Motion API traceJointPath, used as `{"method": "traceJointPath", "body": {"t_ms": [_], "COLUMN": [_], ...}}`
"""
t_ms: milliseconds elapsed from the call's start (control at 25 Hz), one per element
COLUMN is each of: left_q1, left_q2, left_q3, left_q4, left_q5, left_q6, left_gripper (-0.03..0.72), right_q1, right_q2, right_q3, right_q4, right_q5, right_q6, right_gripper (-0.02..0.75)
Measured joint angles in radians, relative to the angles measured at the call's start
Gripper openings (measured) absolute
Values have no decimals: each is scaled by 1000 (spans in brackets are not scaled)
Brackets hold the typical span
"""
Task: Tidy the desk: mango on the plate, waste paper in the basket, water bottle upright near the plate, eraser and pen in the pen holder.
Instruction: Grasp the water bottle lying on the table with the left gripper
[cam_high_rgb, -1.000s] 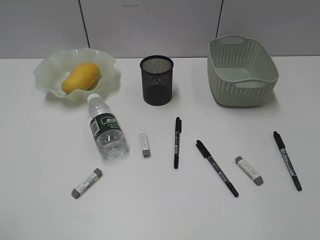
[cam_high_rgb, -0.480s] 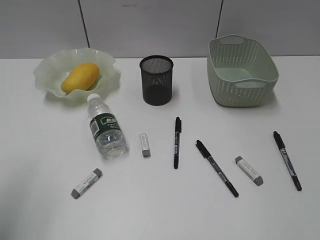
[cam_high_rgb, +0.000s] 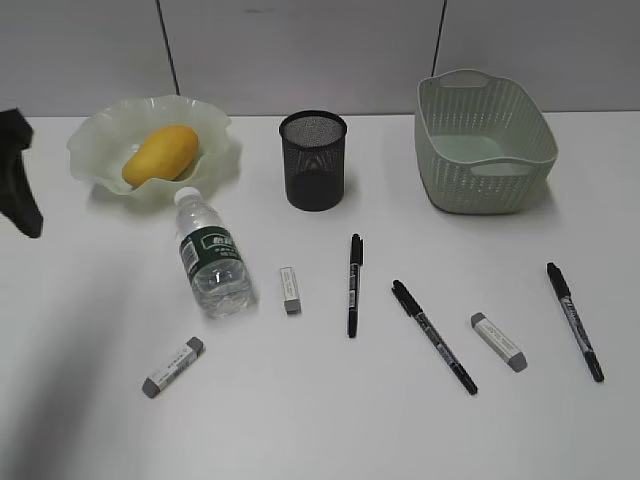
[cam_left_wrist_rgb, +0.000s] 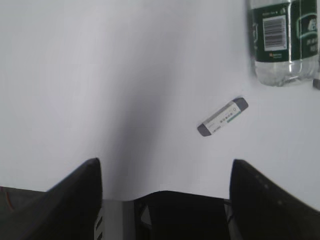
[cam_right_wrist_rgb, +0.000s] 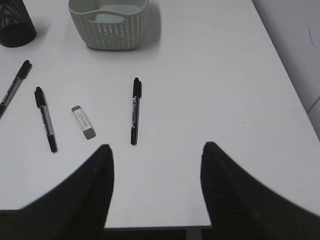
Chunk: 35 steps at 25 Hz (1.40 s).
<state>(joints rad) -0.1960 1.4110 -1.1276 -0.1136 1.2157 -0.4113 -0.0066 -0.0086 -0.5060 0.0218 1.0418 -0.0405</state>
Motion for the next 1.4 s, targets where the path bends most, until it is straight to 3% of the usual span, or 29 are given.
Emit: {"method": "traceJointPath", "body": {"t_ms": [320,640,1400], "left_q1": [-175,-192,-196], "left_q2": [305,546,687], "left_q3": [-242,-488,-511], "left_q4": [41,42,9], "left_q5": [-4,-20,-177], "left_q6": [-134,-238,-387], "left_gripper": [602,602,605], "right_q1": [0,0,0], "right_q2": [0,0,0], "right_q3": [0,0,0], "right_q4": [-1,-1,-1], "right_q5": [0,0,0], "right_q6": [0,0,2], "right_gripper": [447,447,446]}}
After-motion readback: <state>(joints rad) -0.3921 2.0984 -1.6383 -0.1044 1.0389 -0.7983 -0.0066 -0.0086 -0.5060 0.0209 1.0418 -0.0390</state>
